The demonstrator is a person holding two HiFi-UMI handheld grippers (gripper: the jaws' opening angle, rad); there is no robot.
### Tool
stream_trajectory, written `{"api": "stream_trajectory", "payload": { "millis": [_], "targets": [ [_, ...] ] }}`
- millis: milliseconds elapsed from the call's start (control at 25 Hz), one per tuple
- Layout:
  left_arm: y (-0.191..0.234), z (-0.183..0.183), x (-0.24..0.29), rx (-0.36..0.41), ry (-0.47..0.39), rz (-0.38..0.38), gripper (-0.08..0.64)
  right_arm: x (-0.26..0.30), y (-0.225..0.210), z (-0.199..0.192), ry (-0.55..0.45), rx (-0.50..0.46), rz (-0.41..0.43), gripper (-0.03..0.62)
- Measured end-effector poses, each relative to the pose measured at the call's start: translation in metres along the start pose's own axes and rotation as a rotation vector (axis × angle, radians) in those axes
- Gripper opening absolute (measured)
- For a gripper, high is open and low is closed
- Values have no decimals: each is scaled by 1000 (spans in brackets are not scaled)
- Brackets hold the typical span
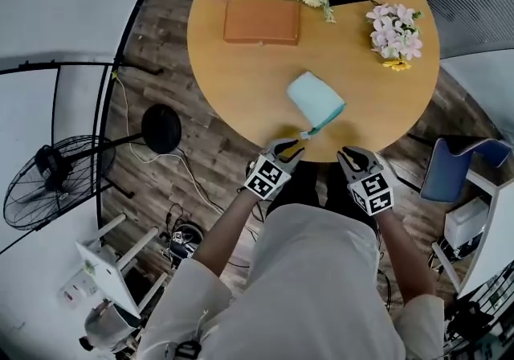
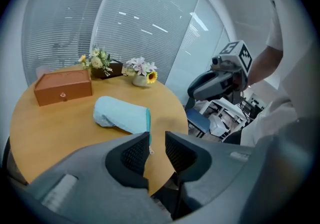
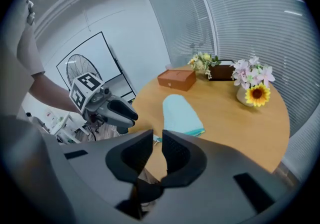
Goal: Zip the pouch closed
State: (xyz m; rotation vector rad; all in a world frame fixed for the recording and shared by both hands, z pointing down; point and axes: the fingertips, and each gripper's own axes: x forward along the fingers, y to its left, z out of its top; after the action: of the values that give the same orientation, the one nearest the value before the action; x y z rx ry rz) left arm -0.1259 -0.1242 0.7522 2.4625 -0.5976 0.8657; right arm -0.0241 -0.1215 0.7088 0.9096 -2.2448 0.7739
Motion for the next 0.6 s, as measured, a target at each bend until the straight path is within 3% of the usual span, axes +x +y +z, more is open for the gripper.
{"api": "stream_trajectory", "payload": {
  "millis": [280,600],
  "targets": [
    [10,-35,42,215,152,-92,106,37,8,-25,49,62,-12,58],
    [21,-62,75,394,247,-105,106,78,9,-46,91,94,16,58]
  ]
}}
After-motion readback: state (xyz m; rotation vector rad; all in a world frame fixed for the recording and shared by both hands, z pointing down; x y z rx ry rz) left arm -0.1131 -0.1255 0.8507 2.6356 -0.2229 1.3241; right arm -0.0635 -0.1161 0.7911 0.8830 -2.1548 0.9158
